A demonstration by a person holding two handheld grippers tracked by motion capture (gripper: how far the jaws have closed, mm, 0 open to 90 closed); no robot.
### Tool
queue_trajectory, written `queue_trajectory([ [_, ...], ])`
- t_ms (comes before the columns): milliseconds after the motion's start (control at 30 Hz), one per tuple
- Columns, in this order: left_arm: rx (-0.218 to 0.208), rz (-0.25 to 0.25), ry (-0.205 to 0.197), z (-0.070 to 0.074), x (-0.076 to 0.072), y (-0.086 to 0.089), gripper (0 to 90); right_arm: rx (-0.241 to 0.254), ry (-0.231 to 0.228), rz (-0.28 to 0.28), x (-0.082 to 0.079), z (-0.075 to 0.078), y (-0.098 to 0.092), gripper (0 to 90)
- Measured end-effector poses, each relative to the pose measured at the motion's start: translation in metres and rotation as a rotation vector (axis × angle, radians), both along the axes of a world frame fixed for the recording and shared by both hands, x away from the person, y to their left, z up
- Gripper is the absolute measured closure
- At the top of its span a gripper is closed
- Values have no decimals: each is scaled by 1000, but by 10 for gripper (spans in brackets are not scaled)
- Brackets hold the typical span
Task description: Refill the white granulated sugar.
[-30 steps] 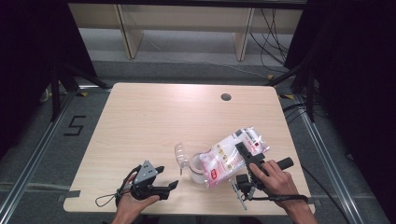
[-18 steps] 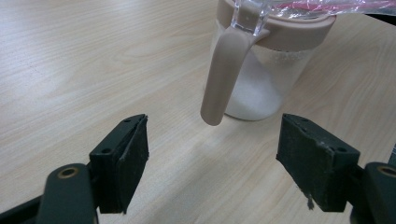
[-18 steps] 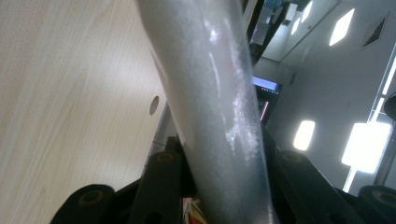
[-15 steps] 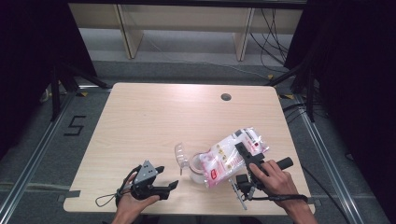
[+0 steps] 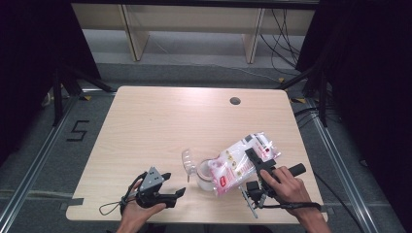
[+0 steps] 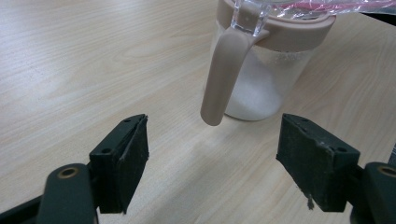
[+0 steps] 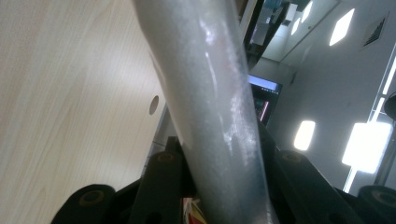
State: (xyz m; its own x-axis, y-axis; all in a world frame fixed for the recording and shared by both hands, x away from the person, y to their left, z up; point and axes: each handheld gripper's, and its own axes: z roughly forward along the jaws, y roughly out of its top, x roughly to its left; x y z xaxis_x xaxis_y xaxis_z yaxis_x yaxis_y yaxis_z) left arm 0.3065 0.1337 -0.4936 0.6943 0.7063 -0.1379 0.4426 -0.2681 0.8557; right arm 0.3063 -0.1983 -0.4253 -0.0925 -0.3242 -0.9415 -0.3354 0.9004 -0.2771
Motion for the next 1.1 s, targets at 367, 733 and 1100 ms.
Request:
queue_trajectory([
  [367,0,-5,0,0,0,0,243,-10,-4,4,-1,1,2,729],
  [733,-2,-1,0,0,0,0,243,18,11,-21,-4,1,-2,731],
  [1100,4,-3,-12,0,0,1,243,-56,-20,35,-4,10,2,733],
])
